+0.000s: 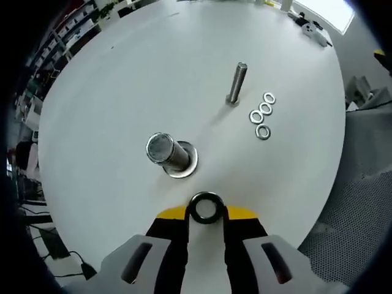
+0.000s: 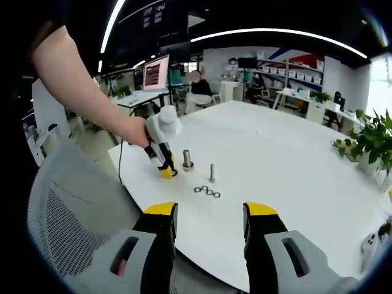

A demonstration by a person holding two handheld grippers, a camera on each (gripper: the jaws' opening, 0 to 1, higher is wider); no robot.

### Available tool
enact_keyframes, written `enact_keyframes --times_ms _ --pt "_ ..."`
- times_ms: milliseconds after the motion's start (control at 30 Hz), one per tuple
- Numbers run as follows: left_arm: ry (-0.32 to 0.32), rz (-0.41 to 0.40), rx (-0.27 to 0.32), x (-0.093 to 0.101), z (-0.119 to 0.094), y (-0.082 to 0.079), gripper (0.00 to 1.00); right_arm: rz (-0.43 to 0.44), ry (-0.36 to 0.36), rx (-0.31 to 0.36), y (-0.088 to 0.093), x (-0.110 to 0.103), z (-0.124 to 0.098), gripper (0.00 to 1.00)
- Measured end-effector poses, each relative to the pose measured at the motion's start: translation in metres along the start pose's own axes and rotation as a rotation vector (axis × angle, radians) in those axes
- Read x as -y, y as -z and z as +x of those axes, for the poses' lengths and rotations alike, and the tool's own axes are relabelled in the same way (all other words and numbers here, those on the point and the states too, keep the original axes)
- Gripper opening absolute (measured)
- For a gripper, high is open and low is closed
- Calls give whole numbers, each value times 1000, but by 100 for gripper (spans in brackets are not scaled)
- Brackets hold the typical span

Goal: Place the washer onto the threaded stud by aligning its center hole with the stud, sliding it down to the base, and recovering from edge contact or off-axis alignment until the washer reaches the visible bottom stop.

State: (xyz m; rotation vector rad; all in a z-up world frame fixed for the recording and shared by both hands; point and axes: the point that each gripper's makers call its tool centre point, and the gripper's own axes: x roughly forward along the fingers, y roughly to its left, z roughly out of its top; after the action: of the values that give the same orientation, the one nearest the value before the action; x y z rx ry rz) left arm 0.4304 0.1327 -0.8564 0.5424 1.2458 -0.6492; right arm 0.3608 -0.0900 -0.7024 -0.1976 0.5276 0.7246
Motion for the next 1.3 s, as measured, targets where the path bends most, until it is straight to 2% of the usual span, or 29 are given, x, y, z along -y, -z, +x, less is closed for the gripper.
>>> enact_keyframes --times_ms 200,467,1033,1300 --pt "-3 -20 32 -3 -10 -1 19 -2 -2 1 0 -1 0 45" --pt "-12 7 70 -5 -26 -7 19 -6 -4 -2 0 -1 1 45" --pt "-26 88 136 -6 -63 -38 19 -8 -7 1 -1 -2 0 45" --pt "-43 113 161 -12 -67 -56 19 -8 -4 0 -1 -2 0 45"
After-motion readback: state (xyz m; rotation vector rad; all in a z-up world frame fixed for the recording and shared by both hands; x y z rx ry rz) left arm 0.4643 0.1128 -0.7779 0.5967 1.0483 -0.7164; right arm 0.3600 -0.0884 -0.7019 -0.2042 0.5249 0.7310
